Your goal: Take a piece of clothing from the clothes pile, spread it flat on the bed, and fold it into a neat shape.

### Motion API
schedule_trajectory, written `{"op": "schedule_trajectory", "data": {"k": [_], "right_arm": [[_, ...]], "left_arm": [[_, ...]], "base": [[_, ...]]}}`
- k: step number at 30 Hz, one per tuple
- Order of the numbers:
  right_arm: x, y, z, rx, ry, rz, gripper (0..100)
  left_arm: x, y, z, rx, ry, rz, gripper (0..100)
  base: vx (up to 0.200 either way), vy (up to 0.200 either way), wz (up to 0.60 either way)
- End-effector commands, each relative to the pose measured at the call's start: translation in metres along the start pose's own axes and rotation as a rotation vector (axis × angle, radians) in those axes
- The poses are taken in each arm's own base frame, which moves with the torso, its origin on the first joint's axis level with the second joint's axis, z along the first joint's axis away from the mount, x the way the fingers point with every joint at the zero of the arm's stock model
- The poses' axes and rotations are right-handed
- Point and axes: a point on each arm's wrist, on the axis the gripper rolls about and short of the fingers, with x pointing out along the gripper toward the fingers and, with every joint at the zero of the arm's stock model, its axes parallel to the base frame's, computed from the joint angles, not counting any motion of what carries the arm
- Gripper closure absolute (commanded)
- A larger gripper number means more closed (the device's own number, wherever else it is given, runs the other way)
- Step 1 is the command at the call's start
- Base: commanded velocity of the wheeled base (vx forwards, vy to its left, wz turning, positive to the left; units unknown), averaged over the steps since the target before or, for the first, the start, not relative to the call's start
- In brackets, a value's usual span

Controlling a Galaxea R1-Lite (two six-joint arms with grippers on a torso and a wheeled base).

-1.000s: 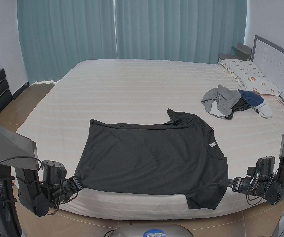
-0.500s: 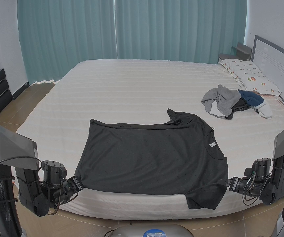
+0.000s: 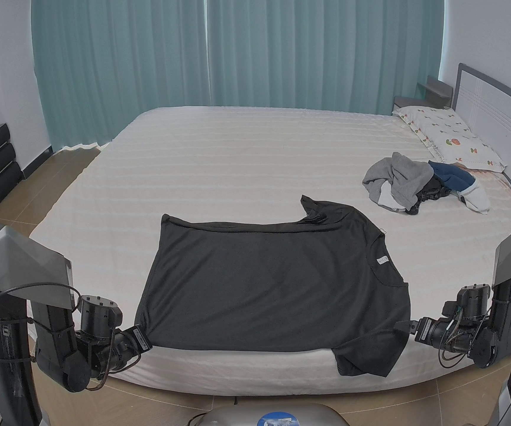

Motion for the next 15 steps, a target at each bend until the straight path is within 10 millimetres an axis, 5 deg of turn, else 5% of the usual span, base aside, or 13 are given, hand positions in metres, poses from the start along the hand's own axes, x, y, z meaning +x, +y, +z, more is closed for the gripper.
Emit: {"op": "schedule_trajectory", "data": {"k": [1, 8, 9, 15], "right_arm": [[-0.0009, -0.0005, -0.001, 0.001, 0.005, -0.002, 0], [-0.0012, -0.0006, -0.0013, 0.003, 0.006, -0.003, 0], [-0.0012, -0.0006, -0.0013, 0.003, 0.007, -0.002, 0], [-0.0023, 0.001, 0.0015, 0.01, -0.006, 0.006, 0]], "left_arm": [[0.0019, 0.0054, -0.0035, 0.013, 0.012, 0.028, 100], [0.0012, 0.0055, -0.0048, 0.017, 0.018, 0.029, 100], [0.0012, 0.0051, -0.0043, 0.017, 0.015, 0.028, 0], [-0.0003, 0.0024, 0.0, 0.013, -0.007, 0.009, 0]], "base": [[0.0, 0.0, 0.0], [0.0, 0.0, 0.0], [0.0, 0.0, 0.0], [0.0, 0.0, 0.0]]}}
